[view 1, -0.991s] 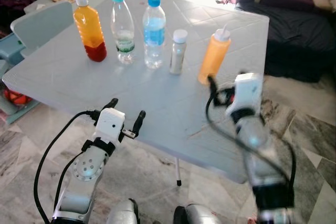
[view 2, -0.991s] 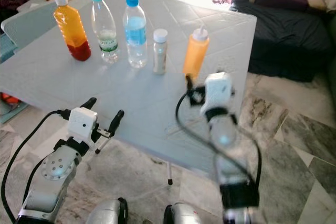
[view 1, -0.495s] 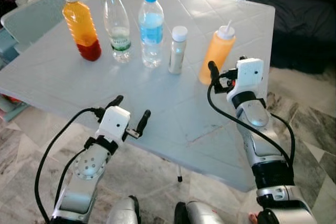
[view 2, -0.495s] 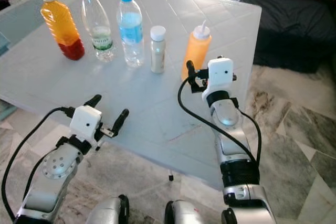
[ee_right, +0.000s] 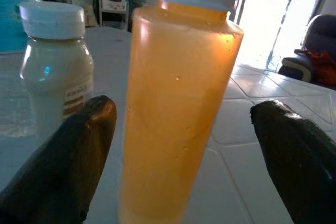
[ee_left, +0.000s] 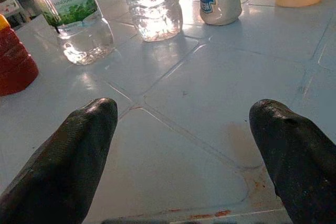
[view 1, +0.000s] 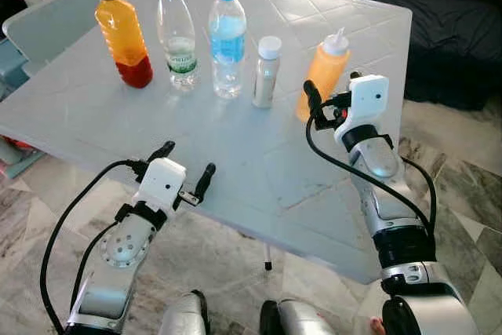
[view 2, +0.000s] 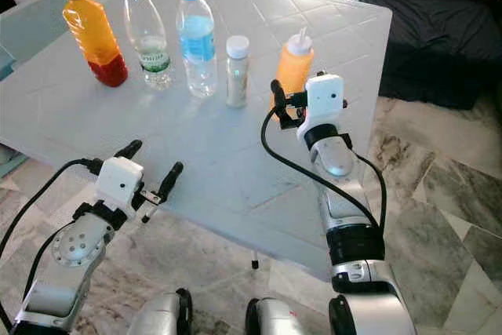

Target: Restocking fridge

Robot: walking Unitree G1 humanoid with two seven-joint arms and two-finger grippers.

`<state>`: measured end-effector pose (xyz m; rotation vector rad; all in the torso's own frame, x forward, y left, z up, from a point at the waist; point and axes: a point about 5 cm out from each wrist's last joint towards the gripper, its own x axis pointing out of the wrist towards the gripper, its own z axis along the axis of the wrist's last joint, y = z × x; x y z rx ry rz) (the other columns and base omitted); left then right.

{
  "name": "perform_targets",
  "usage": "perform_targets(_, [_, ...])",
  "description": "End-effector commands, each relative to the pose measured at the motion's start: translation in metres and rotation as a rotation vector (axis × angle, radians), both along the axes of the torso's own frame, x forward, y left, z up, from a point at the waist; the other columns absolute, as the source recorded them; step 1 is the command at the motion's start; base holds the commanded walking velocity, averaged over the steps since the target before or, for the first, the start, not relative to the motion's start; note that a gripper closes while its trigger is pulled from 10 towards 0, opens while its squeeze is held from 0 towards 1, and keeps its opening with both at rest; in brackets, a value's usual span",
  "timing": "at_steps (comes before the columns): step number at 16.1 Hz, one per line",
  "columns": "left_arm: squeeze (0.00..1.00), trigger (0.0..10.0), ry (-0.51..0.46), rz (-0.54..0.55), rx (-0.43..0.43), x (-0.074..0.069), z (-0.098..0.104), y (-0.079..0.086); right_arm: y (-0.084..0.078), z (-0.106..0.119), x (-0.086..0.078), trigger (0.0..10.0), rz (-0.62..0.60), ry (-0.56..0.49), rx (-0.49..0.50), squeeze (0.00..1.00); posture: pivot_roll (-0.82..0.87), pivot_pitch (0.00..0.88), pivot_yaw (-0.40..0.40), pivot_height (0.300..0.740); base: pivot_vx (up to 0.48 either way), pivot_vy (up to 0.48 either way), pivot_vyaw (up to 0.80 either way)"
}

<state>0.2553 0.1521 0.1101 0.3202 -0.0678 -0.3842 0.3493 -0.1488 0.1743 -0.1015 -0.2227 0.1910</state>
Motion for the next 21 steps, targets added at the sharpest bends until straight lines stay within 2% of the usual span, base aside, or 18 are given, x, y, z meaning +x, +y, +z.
perform_targets(1, [0.00,10.0,0.001,-0.011,0.006,-0.002,0.000,-0.001,-0.001,0.007,0.003,10.0,0.010,-0.018,0.004,0.00,0.10,0.174,-0.026,0.740,0.000,0.000,0.00])
perform_targets(9, [0.00,10.0,0.009,-0.005,0.015,-0.002,-0.002,0.000,0.008,0.027,0.021,10.0,0.095,-0.051,-0.024,0.00,0.11,0.180,-0.026,0.740,0.000,0.000,0.00])
perform_targets(10, [0.00,10.0,0.010,-0.004,0.015,-0.002,-0.002,0.001,0.008,0.029,0.023,6.7,0.094,-0.054,-0.023,0.00,0.12,0.178,-0.026,0.740,0.000,0.000,0.00])
perform_targets(12, [0.00,10.0,0.010,0.002,0.016,-0.002,-0.002,0.002,0.007,0.033,0.026,1.7,0.088,-0.064,-0.023,0.00,0.12,0.180,-0.026,0.740,0.000,0.000,0.00])
perform_targets(13, [0.00,10.0,0.011,0.003,0.016,-0.002,-0.002,0.002,0.006,0.035,0.027,1.3,0.086,-0.070,-0.023,0.00,0.12,0.180,-0.027,0.740,0.000,0.000,0.00])
perform_targets(14, [0.00,10.0,0.014,0.001,0.015,-0.003,-0.003,0.001,0.006,0.036,0.029,2.8,0.084,-0.073,-0.024,0.00,0.12,0.180,-0.027,0.740,0.000,0.000,0.00])
perform_targets(15, [0.00,10.0,0.015,-0.001,0.015,-0.003,-0.004,0.001,0.006,0.036,0.029,3.4,0.084,-0.073,-0.025,0.00,0.12,0.180,-0.027,0.740,0.000,0.000,0.00])
perform_targets(16, [0.00,10.0,0.015,-0.002,0.013,-0.003,-0.003,0.000,0.006,0.036,0.030,8.1,0.083,-0.075,-0.027,0.00,0.12,0.180,-0.027,0.740,0.000,0.000,0.00])
perform_targets(17, [0.00,10.0,0.015,-0.001,0.012,-0.002,-0.003,0.000,0.006,0.036,0.030,8.7,0.082,-0.074,-0.028,0.00,0.12,0.179,-0.026,0.740,0.000,0.000,0.00])
perform_targets(18, [0.00,10.0,0.014,-0.001,0.011,-0.002,-0.003,-0.001,0.005,0.036,0.031,4.3,0.080,-0.075,-0.029,0.00,0.12,0.178,-0.026,0.740,0.000,0.000,0.00])
perform_targets(19, [0.00,10.0,0.013,-0.003,0.011,-0.001,-0.003,-0.001,0.005,0.036,0.032,2.2,0.078,-0.077,-0.028,0.00,0.12,0.176,-0.026,0.740,0.000,0.000,0.00])
perform_targets(20, [0.00,10.0,0.010,-0.005,0.012,-0.001,-0.002,-0.002,0.005,0.037,0.032,2.4,0.076,-0.082,-0.029,0.00,0.12,0.174,-0.026,0.740,0.000,0.000,0.00])
perform_targets(21, [0.00,10.0,0.009,-0.005,0.012,0.000,-0.002,-0.002,0.004,0.038,0.032,3.5,0.075,-0.083,-0.030,0.00,0.12,0.170,-0.027,0.740,0.000,0.000,0.00])
